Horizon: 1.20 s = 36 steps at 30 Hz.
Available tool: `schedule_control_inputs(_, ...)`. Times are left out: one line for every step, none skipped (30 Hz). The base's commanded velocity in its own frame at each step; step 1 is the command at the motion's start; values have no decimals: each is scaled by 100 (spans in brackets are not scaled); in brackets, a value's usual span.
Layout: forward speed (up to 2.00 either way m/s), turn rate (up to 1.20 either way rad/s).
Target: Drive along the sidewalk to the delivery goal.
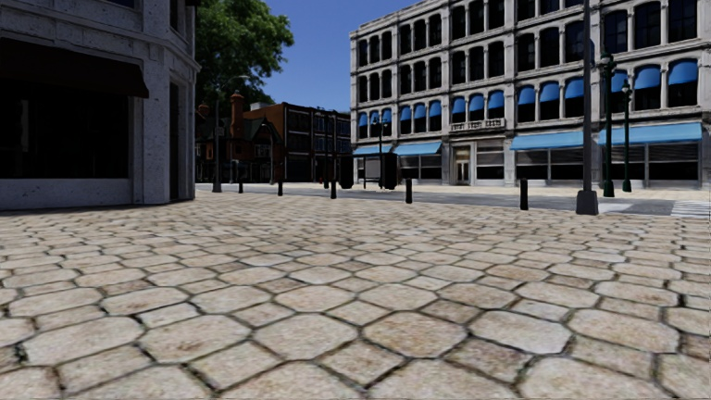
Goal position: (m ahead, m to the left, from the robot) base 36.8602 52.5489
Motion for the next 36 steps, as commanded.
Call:
schedule_control_inputs(200, 0)
schedule_control_inputs(200, 0)
schedule_control_inputs(200, 0)
schedule_control_inputs(200, 0)
schedule_control_inputs(200, 0)
schedule_control_inputs(200, 0)
schedule_control_inputs(200, 0)
schedule_control_inputs(200, 0)
schedule_control_inputs(200, 0)
schedule_control_inputs(200, 0)
schedule_control_inputs(200, 0)
schedule_control_inputs(200, 0)
schedule_control_inputs(200, 0)
schedule_control_inputs(200, 0)
schedule_control_inputs(200, 0)
schedule_control_inputs(200, 0)
schedule_control_inputs(200, 0)
schedule_control_inputs(200, 0)
schedule_control_inputs(200, 0)
schedule_control_inputs(200, 0)
schedule_control_inputs(200, 0)
schedule_control_inputs(200, 0)
schedule_control_inputs(200, 0)
schedule_control_inputs(200, 0)
schedule_control_inputs(200, 0)
schedule_control_inputs(200, 0)
schedule_control_inputs(200, 0)
schedule_control_inputs(200, 0)
schedule_control_inputs(200, 0)
schedule_control_inputs(200, 0)
schedule_control_inputs(200, 0)
schedule_control_inputs(200, 0)
schedule_control_inputs(200, 0)
schedule_control_inputs(200, 0)
schedule_control_inputs(200, 0)
schedule_control_inputs(200, 0)
